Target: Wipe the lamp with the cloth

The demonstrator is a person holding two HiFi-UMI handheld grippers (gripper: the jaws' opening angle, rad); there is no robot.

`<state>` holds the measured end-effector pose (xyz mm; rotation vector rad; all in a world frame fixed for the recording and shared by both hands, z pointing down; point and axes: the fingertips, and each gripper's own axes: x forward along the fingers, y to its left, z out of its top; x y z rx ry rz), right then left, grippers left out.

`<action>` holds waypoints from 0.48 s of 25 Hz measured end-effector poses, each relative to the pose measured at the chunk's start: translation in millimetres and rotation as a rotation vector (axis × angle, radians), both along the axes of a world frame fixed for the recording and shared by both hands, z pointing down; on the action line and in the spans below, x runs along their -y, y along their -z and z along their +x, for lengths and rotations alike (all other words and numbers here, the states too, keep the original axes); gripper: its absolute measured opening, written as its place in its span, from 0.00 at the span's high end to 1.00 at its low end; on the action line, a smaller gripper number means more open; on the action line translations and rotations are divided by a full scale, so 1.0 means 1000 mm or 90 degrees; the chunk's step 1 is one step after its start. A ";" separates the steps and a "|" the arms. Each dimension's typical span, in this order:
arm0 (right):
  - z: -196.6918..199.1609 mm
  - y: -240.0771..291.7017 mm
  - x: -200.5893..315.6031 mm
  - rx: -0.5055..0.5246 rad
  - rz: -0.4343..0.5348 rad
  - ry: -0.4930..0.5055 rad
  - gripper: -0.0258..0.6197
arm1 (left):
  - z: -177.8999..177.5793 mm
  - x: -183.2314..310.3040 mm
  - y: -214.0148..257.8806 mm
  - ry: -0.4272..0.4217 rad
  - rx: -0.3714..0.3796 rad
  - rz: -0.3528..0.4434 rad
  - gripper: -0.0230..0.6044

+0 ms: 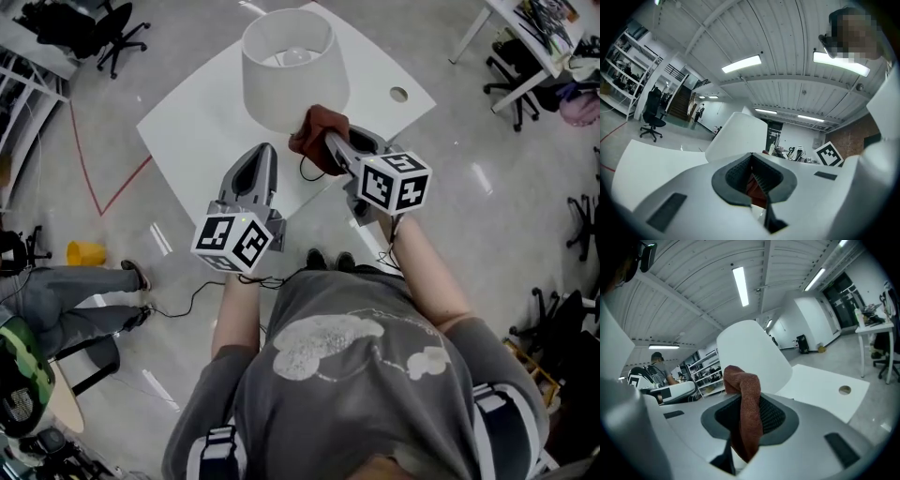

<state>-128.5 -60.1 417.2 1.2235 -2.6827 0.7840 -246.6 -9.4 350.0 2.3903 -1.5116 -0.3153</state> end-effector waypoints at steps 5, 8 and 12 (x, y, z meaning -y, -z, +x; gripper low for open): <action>0.021 -0.014 0.005 -0.008 -0.010 -0.011 0.82 | 0.013 0.008 -0.009 -0.008 -0.001 -0.005 0.95; 0.030 0.000 0.002 0.000 0.021 0.002 0.82 | 0.019 0.005 -0.004 0.003 -0.002 0.003 0.95; 0.043 0.034 -0.003 0.046 0.076 0.063 0.82 | 0.032 0.004 0.019 0.041 0.005 0.042 0.95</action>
